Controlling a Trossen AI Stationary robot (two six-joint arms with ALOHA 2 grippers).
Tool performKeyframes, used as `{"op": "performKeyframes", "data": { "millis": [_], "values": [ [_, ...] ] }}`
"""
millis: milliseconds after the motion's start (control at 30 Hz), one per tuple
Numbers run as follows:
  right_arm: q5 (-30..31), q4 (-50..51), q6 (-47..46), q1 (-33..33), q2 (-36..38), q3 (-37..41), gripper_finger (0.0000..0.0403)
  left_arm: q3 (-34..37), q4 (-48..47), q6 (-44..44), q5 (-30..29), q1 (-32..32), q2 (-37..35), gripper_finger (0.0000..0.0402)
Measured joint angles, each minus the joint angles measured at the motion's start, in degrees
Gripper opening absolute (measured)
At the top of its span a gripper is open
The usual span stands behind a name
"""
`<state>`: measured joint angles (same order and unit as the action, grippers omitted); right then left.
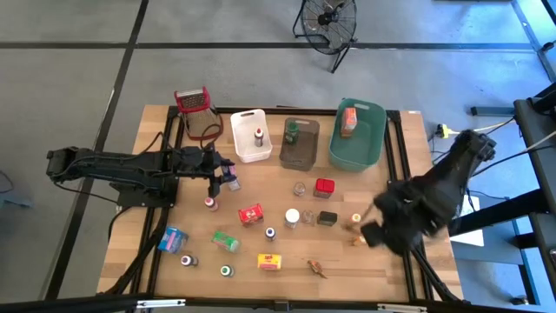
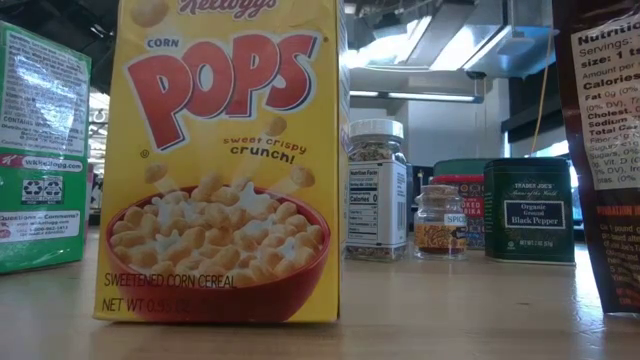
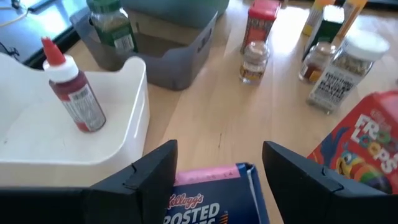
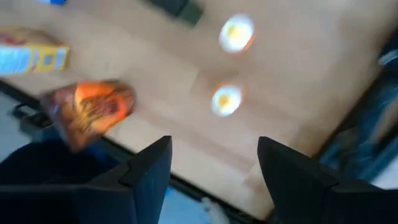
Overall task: Pick & Place Kitchen Items
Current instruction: Put the bottom yellow food coloring into the white bin
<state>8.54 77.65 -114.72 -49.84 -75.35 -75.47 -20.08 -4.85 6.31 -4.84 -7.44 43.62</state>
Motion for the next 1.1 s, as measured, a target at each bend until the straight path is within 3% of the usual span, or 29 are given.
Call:
{"op": "performKeyframes", "data": {
  "millis": [167, 333, 667, 1100],
  "values": [
    [3.46, -5.47, -11.86, -9.29, -5.77, 2.50, 0.0241, 0.00, 2.19, 0.53, 0.00, 0.01, 0.00, 0.0231],
    [3.52, -6.83, -15.45, -14.36, -12.69, 2.48, 0.0241, 0.00, 2.49, 0.76, 0.00, 0.01, 0.00, 0.0232],
    [7.99, -7.08, -13.60, -17.35, -29.05, 2.48, 0.0241, 0.00, 3.40, -0.72, -0.03, 0.02, 0.00, 0.0232],
    [17.93, -7.61, -13.60, -18.99, -40.28, 2.45, 0.0241, 0.00, 3.40, 6.96, -0.02, 0.02, 0.00, 0.0232]
  ]
}}
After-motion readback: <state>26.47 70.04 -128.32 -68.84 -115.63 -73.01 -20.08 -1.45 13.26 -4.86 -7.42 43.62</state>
